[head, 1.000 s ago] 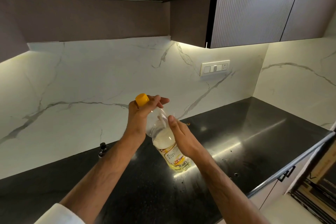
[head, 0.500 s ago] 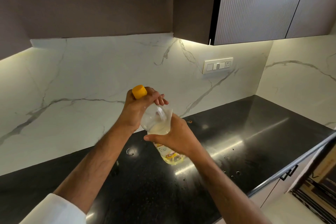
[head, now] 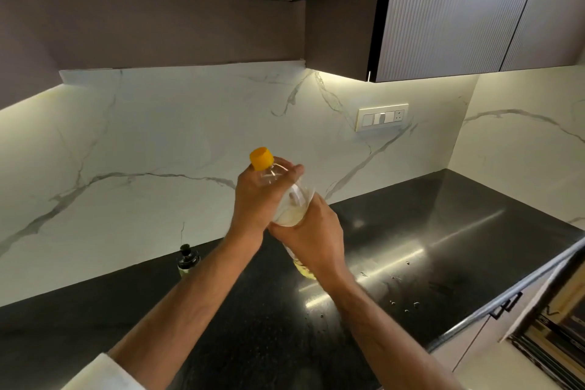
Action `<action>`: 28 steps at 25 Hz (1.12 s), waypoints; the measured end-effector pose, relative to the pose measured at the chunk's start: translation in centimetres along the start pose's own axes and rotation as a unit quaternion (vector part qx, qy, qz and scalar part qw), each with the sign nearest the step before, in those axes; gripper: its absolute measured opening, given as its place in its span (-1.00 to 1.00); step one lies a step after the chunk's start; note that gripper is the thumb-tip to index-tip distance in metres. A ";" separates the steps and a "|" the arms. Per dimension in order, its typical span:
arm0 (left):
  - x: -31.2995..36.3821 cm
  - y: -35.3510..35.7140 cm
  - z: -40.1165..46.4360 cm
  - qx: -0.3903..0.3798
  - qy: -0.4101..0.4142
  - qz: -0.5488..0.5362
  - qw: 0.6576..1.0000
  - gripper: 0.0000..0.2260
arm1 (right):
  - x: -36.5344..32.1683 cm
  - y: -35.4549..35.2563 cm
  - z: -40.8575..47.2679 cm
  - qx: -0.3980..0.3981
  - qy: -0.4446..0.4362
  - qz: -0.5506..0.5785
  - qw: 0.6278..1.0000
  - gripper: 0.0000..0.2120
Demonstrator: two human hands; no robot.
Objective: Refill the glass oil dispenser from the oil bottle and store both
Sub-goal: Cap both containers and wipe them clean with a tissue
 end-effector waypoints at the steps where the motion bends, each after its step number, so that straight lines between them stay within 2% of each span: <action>1: -0.2 0.0 -0.1 0.019 -0.011 -0.035 0.999 -0.84 | -0.5 0.1 -0.3 0.023 -0.020 -0.021 0.999 -0.38; 3: -0.4 -0.1 0.3 0.015 -0.013 -0.089 0.996 -0.82 | -1.2 0.5 -0.7 0.021 -0.041 -0.025 0.999 -0.35; 5: -0.3 -0.2 0.9 -0.032 0.004 -0.137 0.990 -0.82 | -1.5 0.6 -0.6 -0.028 -0.054 0.018 0.998 -0.31; 9: 1.4 0.5 1.6 -0.214 0.052 -0.236 0.947 -0.85 | -2.4 1.2 0.8 -0.241 -0.061 0.099 0.963 -0.37; 11: 2.6 1.3 1.0 -0.308 0.074 -0.253 0.914 -0.85 | -2.3 1.8 0.7 -0.353 -0.045 0.147 0.923 -0.47; 13: 3.4 1.8 0.4 -0.358 0.073 -0.263 0.893 -0.79 | -2.2 2.3 -0.2 -0.423 -0.029 0.197 0.884 -0.55; 14: 3.4 1.9 0.5 -0.348 0.065 -0.262 0.898 -0.79 | -1.8 2.4 -0.4 -0.428 -0.018 0.217 0.877 -0.55; 16: 3.0 1.5 1.1 -0.254 0.055 -0.202 0.944 -0.84 | -1.3 2.2 -0.2 -0.366 0.008 0.242 0.899 -0.53; 18: 2.3 0.8 1.3 -0.124 0.047 -0.056 0.990 -0.91 | -0.9 1.3 0.4 -0.221 0.016 0.193 0.956 -0.47; 20: 1.6 1.0 0.5 -0.063 0.039 0.031 0.997 -0.84 | -1.1 0.4 0.3 -0.090 -0.007 0.127 0.988 -0.42; 21: 1.5 1.0 0.4 -0.050 0.039 0.033 0.997 -0.85 | -1.6 0.2 0.1 -0.058 -0.026 0.120 0.991 -0.43; 23: 1.6 0.6 0.9 -0.055 0.056 0.003 0.997 -0.87 | -1.9 0.6 0.0 -0.091 -0.034 0.153 0.983 -0.48; 25: 1.7 0.4 1.4 -0.117 0.073 -0.058 0.989 -0.86 | -1.5 1.2 0.2 -0.212 -0.005 0.214 0.954 -0.56; 27: 1.3 0.4 1.5 -0.156 0.061 -0.150 0.974 -0.85 | -1.4 1.6 -0.3 -0.332 0.040 0.317 0.888 -0.52; 28: 1.0 0.6 1.4 -0.163 0.050 -0.188 0.967 -0.87 | -1.2 1.9 -0.7 -0.371 0.072 0.373 0.848 -0.40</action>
Point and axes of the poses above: each hand's wrist, its own z-axis towards the middle knuckle, its own y-axis out of the palm, x = y × z, the point moved 8 cm from there along z, towards the middle knuckle, and after that the axes turned 2 degrees about -z, right-handed, at the moved point
